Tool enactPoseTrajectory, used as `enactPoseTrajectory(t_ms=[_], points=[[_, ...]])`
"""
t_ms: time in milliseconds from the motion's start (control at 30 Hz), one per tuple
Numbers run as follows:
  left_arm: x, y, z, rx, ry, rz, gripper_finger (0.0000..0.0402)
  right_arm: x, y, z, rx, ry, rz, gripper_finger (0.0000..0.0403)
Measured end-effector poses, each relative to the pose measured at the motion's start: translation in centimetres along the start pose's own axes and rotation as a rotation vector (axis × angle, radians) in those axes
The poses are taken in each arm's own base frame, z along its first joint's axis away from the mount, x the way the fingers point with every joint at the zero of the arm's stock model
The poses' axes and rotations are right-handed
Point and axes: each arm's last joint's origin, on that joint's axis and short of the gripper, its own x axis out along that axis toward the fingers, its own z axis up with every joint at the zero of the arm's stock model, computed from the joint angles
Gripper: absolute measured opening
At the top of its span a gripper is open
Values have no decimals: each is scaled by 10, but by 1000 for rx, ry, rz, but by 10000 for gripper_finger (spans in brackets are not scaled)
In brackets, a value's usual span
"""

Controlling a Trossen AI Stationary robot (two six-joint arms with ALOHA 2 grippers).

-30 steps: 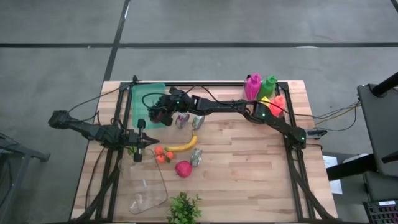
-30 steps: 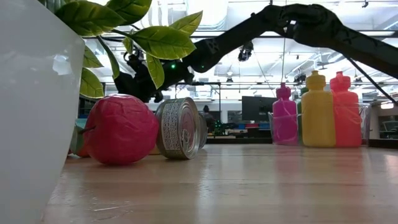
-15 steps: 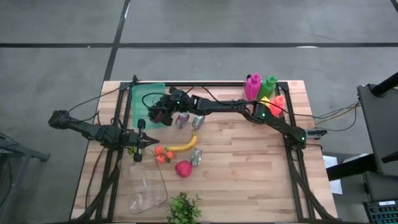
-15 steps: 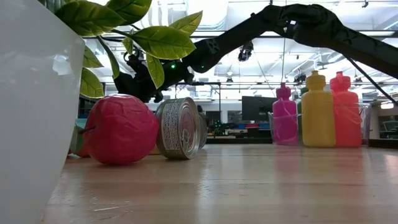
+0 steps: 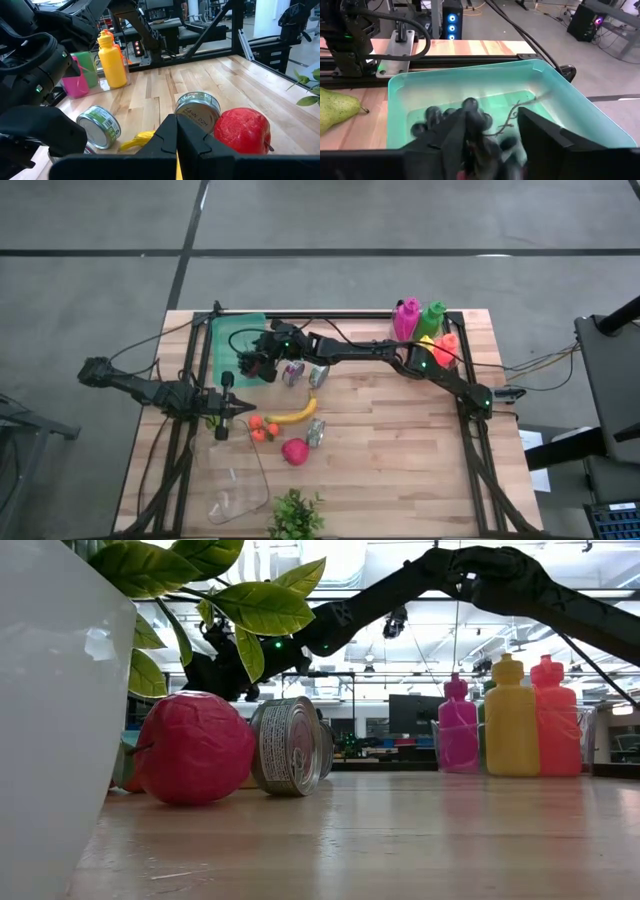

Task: Pick & Place Food Item
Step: Put the grapes into the green bin

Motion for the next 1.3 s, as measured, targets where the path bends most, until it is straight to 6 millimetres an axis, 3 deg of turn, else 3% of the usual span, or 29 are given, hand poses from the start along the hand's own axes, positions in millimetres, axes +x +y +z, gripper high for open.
enactPoseTrajectory(t_ms=[200, 433, 567, 767, 900, 1133, 1300], points=[[0, 0, 0, 0, 0, 0, 0, 0, -5, 0, 29, 1, -9, 259], [0, 0, 0, 0, 0, 0, 0, 0, -6, -1, 34, 7, -11, 308], [0, 0, 0, 0, 0, 0, 0, -2, -7, 0, 35, 20, -12, 314], [0, 0, 0, 0, 0, 0, 0, -16, -17, 26, 31, -22, -34, 315], [0, 0, 0, 0, 0, 0, 0, -30, -21, 37, 12, 52, -33, 315], [0, 0, 0, -1, 0, 0, 0, -43, -14, 30, -27, 252, 6, 315], [0, 0, 0, -1, 1, 0, 0, -36, -2, 21, -21, 225, 20, 315]])
